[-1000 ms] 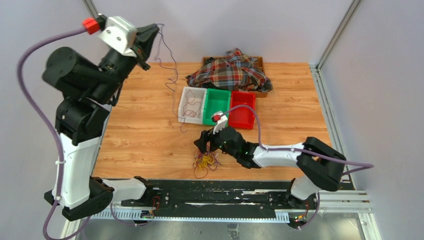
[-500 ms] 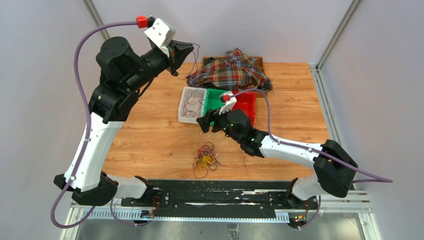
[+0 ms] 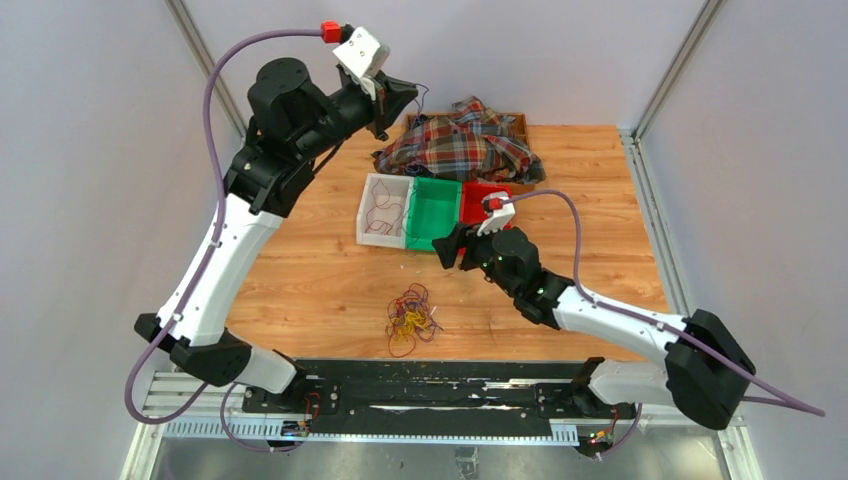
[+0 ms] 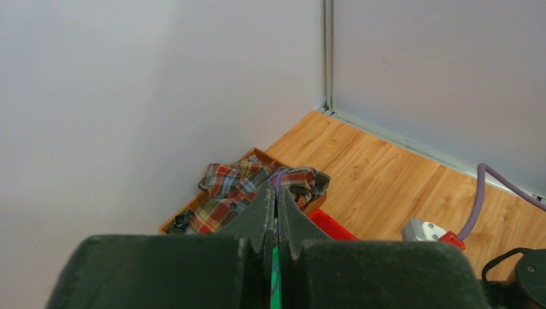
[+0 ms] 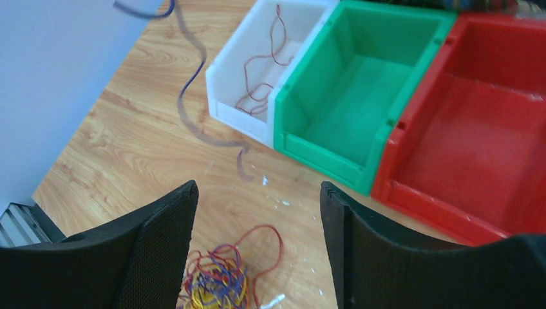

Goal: Untangle the cables

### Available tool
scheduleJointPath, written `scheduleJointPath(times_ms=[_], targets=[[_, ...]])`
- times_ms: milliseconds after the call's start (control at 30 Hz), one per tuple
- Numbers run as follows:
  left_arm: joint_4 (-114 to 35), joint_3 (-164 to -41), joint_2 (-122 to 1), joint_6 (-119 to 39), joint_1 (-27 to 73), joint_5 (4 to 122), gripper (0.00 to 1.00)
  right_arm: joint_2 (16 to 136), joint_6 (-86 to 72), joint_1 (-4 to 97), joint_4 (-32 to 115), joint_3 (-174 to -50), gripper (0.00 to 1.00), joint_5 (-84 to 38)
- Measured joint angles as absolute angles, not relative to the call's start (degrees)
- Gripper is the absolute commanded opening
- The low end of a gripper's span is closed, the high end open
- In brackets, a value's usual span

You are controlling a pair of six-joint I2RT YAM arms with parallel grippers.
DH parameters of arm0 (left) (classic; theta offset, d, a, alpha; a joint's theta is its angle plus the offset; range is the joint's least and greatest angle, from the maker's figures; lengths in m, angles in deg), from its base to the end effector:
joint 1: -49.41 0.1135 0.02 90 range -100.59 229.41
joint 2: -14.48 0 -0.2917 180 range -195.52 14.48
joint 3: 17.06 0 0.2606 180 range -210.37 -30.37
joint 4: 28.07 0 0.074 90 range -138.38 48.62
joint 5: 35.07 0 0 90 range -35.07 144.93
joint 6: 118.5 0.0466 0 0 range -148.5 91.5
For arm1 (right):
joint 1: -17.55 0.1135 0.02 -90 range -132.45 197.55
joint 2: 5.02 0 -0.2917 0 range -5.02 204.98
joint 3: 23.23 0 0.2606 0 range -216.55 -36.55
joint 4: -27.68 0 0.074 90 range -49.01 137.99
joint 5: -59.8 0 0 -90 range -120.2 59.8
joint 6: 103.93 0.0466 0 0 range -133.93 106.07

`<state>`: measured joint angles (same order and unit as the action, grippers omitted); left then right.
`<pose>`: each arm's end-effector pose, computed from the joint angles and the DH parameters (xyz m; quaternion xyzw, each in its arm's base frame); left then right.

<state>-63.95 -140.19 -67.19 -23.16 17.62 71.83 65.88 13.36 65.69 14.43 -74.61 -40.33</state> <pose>0.2403 -0.1648 0.5862 0.3148 0.5953 -0.2637 0.6906 0.1992 0.2100 0.2890 -0.0763 0.7402 0.3547 0.5661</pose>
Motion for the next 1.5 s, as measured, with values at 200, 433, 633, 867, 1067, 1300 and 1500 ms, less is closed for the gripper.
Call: scheduleJointPath(times_ms=[200,433,633,867,1067,1300,1500], targets=[[-61.63,-140.24,-70.25,-23.64,17.14,71.9,0.01,58.25,14.65,64.96,16.59,-67.57,0.68,-42.15],[-57.89,-140.19,-74.4,-23.55,16.92,72.12,0.0,51.23,15.05,64.7,17.88,-64.16,0.65,-44.35],[-55.97,-138.69,-77.92,-20.76,16.9,72.2,0.0,48.13,14.85,64.66,19.15,-62.59,0.64,-45.86],[-55.47,-129.03,-78.12,-17.43,16.79,71.77,0.0,44.65,14.57,64.35,20.04,-61.06,0.62,-47.35],[-57.74,-126.58,-80.04,-13.85,16.59,71.44,0.0,44.26,14.59,63.57,20.77,-60.99,0.61,-48.22],[-60.34,-124.52,-84.26,-8.76,16.27,69.19,0.0,43.84,14.65,62.6,21.77,-60.58,0.61,-48.35],[-62.99,-126.23,-91.67,-4.21,15.83,66.85,0.0,43.52,14.96,60.92,22.47,-60.1,0.6,-48.27]])
